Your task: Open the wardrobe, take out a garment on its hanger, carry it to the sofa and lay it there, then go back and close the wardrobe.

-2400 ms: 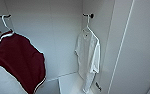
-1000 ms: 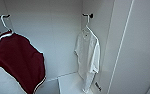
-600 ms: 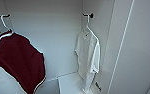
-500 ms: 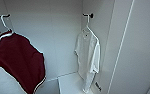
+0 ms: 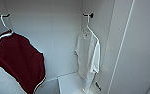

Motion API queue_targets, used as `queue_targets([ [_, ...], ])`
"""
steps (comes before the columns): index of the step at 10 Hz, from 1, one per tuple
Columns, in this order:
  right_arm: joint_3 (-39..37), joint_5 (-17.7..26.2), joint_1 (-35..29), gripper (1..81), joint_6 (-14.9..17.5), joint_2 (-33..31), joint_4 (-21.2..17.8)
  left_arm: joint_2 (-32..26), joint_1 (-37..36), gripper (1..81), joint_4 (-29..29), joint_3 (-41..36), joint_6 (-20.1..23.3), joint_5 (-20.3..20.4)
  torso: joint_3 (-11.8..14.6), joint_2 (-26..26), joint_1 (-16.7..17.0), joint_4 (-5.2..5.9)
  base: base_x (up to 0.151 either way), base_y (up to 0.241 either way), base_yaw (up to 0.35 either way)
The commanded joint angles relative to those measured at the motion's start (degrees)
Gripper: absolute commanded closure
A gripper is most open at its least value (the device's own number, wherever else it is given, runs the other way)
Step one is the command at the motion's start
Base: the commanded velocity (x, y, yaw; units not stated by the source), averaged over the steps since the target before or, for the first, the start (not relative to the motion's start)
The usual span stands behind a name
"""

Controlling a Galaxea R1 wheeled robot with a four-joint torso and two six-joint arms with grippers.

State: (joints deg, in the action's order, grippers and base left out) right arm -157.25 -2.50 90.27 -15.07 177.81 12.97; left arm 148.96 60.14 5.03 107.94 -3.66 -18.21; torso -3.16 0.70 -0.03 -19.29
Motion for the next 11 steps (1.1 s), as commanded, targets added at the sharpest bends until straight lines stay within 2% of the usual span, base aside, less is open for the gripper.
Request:
queue_targets([
  [1,0.46,3.11,-2.5,1.0,0.04,0.73,0.65,-4.36,-5.86,1.0,-1.96,-8.53,0.14,3.36,0.0,0.0,0.0,0.0,0.0,0.0,0.0],
  [4,0.46,3.11,-2.85,1.0,0.04,0.82,0.65,-5.42,-8.22,1.0,-3.72,-7.65,-1.62,3.36,0.0,0.0,-0.02,0.0,0.0,0.0,0.0],
  [6,0.46,3.11,-3.03,1.0,0.39,0.99,0.65,-5.33,-9.63,1.0,-3.19,-7.91,-1.18,4.33,0.0,-0.02,-0.02,0.0,0.0,0.0,0.0],
  [7,0.46,3.11,-2.94,1.0,0.39,0.99,0.65,-5.85,-10.34,1.0,-1.98,-8.88,-0.57,9.3,-0.02,-0.02,-0.02,0.0,0.0,0.0,0.0],
  [9,0.46,3.11,-3.03,1.0,0.39,0.99,0.56,-6.56,-10.52,1.0,11.51,-11.95,-0.73,16.94,-0.02,-0.02,-0.02,0.0,0.0,0.0,0.0],
  [10,0.46,3.11,-3.12,1.0,0.39,0.99,0.48,-6.47,-10.69,1.0,13.86,-12.48,-1.26,21.61,-0.02,-0.04,-0.05,-0.02,0.0,0.0,0.0],
  [11,0.46,3.11,-3.12,1.0,0.3,0.99,0.48,-6.3,-12.53,1.0,13.51,-12.92,-1.53,22.34,-0.02,-0.04,-0.05,-0.02,0.0,0.0,0.0],
])
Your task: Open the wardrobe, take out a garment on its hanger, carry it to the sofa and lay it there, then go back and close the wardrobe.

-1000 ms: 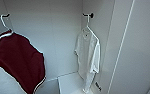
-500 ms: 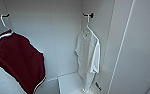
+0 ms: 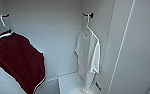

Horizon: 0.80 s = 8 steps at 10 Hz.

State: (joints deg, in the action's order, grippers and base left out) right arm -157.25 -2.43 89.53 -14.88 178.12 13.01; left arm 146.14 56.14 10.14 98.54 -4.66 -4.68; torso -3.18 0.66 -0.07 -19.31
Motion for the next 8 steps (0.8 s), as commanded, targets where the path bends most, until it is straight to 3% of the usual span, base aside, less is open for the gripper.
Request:
queue_targets([
  [1,0.46,3.04,-2.37,1.0,0.12,0.69,0.44,-3.13,-10.82,1.0,6.91,-3.61,-1.85,8.72,0.0,0.0,0.0,0.0,0.0,0.0,0.0],
  [5,0.37,3.04,-2.37,1.0,0.12,0.51,0.35,-4.54,-18.03,1.0,5.68,-6.6,-5.01,8.81,0.0,0.0,0.0,0.0,0.0,0.0,0.0],
  [7,0.46,3.04,-2.46,1.0,0.12,0.51,0.35,-5.5,-20.39,1.0,5.94,-8.27,-9.75,9.43,-0.02,-0.02,-0.02,0.0,0.0,0.0,0.0],
  [8,0.46,3.04,-2.46,1.0,0.12,0.6,0.35,-5.5,-22.07,1.0,5.94,-8.79,-10.11,8.64,-0.02,-0.02,-0.04,0.0,0.0,0.0,0.0],
])
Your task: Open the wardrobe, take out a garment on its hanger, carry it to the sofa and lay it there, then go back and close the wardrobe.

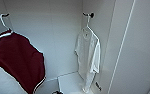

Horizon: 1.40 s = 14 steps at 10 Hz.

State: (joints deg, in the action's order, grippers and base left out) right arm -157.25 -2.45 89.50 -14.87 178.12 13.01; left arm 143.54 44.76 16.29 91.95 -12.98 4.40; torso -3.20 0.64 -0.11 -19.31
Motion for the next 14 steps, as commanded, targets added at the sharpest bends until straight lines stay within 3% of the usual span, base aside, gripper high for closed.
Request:
queue_targets([
  [1,0.46,3.07,-2.44,1.0,0.11,0.68,0.35,-3.08,-12.45,1.0,-0.38,-2.91,-1.87,-0.87,0.0,0.0,0.0,0.0,0.0,0.0,0.0],
  [3,0.46,3.07,-2.35,1.0,0.11,0.69,0.35,-3.35,-17.28,1.0,-0.38,-4.84,-3.01,-4.83,-0.02,0.0,0.0,0.0,0.0,0.0,0.0],
  [5,0.46,3.07,-2.35,1.0,0.11,0.6,0.35,-3.87,-22.11,1.0,-0.47,-7.4,-5.72,-5.72,-0.02,-0.02,0.0,0.0,0.0,0.0,0.0],
  [9,0.46,3.07,-2.35,1.0,0.11,0.51,0.35,-2.91,-32.92,1.0,-0.9,-8.72,-18.46,-6.33,-0.05,-0.02,0.0,0.0,0.0,0.0,0.0],
  [11,0.46,3.07,-2.44,1.0,0.11,0.51,0.35,-1.68,-37.41,1.0,-2.66,-8.1,-22.26,-6.69,-0.07,-0.05,-0.02,0.0,0.0,0.0,0.0],
  [14,0.46,3.07,-2.44,1.0,0.11,0.69,0.35,1.22,-42.07,1.0,-4.6,-6.17,-23.84,-9.59,-0.09,-0.05,-0.05,0.0,0.0,0.0,0.0],
])
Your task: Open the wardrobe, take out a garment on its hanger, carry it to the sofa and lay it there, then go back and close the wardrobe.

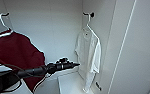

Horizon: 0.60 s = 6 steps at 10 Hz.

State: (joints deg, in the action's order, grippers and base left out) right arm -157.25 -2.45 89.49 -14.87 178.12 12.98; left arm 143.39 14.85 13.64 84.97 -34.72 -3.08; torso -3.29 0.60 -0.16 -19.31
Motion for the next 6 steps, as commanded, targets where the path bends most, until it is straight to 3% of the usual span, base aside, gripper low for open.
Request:
queue_targets([
  [1,0.46,3.07,-2.43,1.0,0.11,0.69,0.38,2.26,-13.73,1.0,-2.39,1.69,-2.28,-2.19,0.0,0.0,0.0,0.0,0.0,0.0,0.0],
  [4,0.46,3.07,-2.43,1.0,0.11,0.69,0.29,4.63,-20.67,1.0,-5.73,4.95,-7.12,-2.19,-0.02,0.0,0.0,0.0,0.0,0.0,0.0],
  [6,0.46,3.07,-2.42,1.0,0.11,0.69,0.2,6.04,-24.63,1.0,-6.08,6.61,-13.78,-1.75,-0.02,-0.02,-0.02,0.0,0.0,0.0,0.0],
])
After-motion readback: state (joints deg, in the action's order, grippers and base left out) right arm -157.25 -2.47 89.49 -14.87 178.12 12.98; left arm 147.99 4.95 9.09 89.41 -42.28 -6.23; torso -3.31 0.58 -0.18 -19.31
